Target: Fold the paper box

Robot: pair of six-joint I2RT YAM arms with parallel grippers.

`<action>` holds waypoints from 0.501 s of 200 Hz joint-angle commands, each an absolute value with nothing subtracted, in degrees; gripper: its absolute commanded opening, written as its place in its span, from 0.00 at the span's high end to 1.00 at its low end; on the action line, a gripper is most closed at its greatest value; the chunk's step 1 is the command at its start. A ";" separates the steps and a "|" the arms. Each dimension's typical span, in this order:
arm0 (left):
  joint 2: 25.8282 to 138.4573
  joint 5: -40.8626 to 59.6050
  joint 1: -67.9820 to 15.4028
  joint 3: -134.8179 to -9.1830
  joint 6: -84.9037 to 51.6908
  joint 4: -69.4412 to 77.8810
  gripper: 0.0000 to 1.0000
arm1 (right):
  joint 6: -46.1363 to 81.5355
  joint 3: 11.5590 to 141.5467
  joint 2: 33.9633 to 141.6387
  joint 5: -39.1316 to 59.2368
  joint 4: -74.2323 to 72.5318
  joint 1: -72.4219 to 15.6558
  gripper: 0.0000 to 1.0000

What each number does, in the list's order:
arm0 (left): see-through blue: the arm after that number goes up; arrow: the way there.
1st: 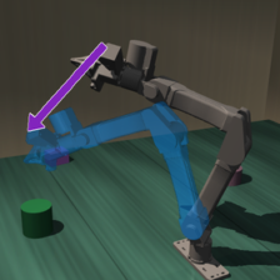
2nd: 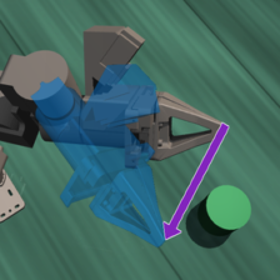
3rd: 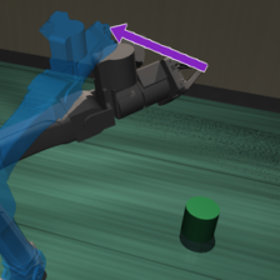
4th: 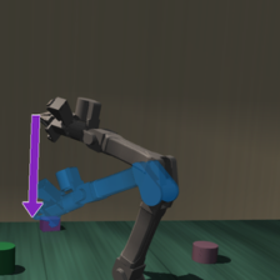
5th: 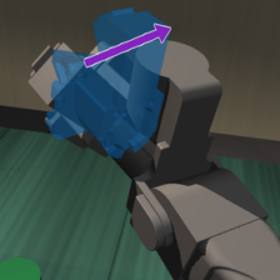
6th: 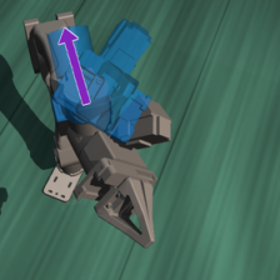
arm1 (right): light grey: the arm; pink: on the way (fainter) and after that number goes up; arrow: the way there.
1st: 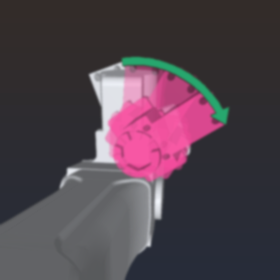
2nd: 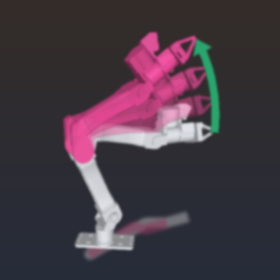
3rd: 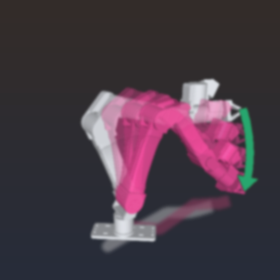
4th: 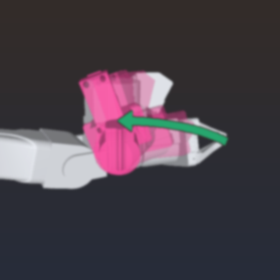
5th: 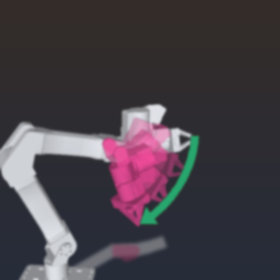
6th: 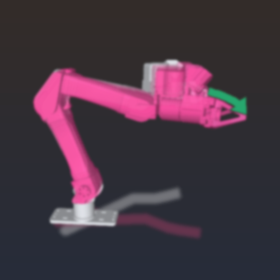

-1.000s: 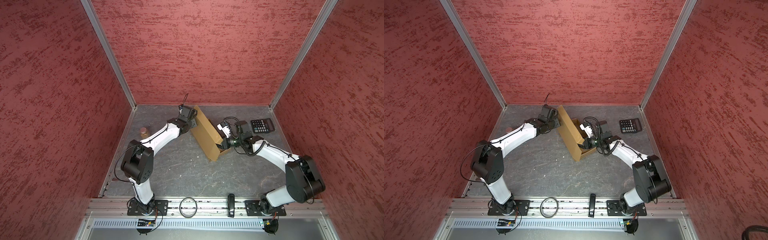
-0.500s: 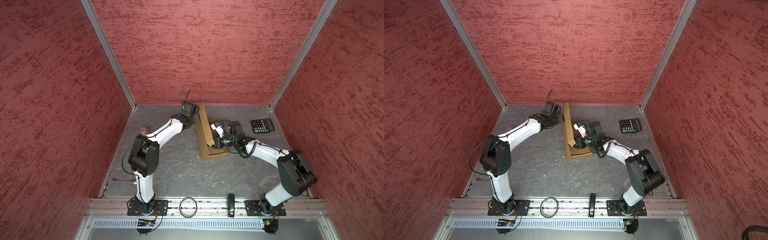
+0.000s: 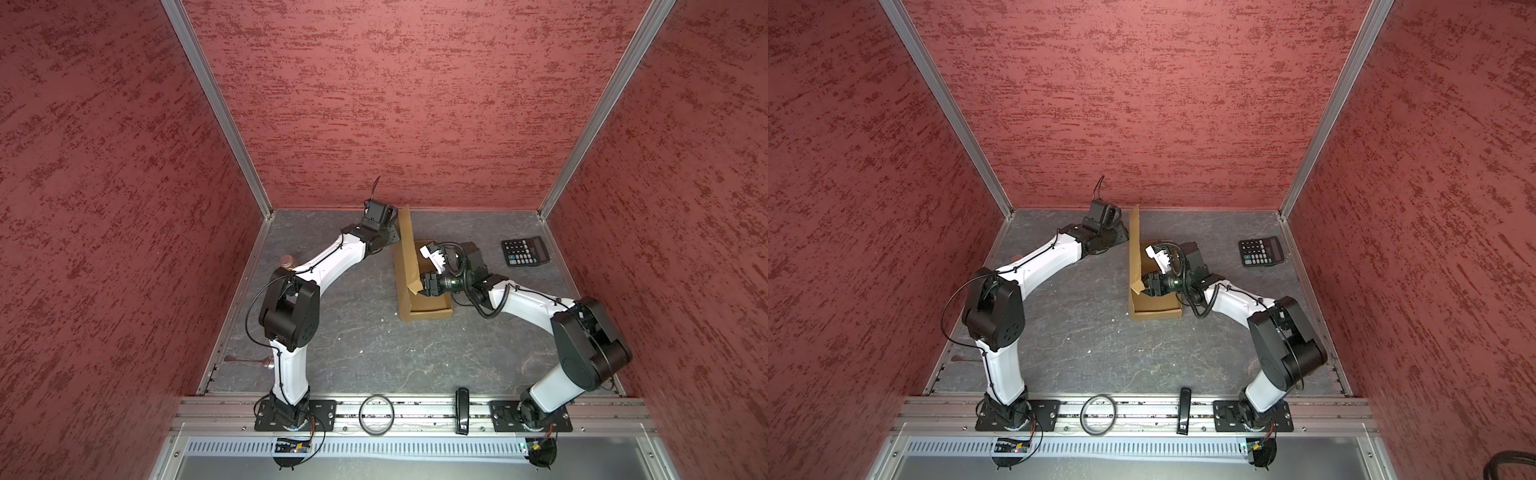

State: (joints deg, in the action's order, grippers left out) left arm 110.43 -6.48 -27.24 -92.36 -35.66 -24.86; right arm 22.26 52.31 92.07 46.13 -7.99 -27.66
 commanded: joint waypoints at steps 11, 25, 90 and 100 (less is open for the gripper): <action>109.83 -6.10 -26.69 -91.38 -34.80 -24.53 0.48 | 22.18 52.78 86.74 40.55 -5.36 -28.04 0.43; 109.16 -6.08 -26.71 -90.45 -34.89 -24.26 0.48 | 21.65 52.74 84.56 37.79 -2.83 -28.04 0.41; 104.46 -5.71 -27.22 -84.05 -36.37 -22.69 0.48 | 18.08 52.31 80.96 33.86 3.16 -27.99 0.49; 103.30 -5.63 -27.55 -83.02 -36.69 -22.59 0.48 | 17.65 52.13 81.59 34.86 3.03 -28.00 0.56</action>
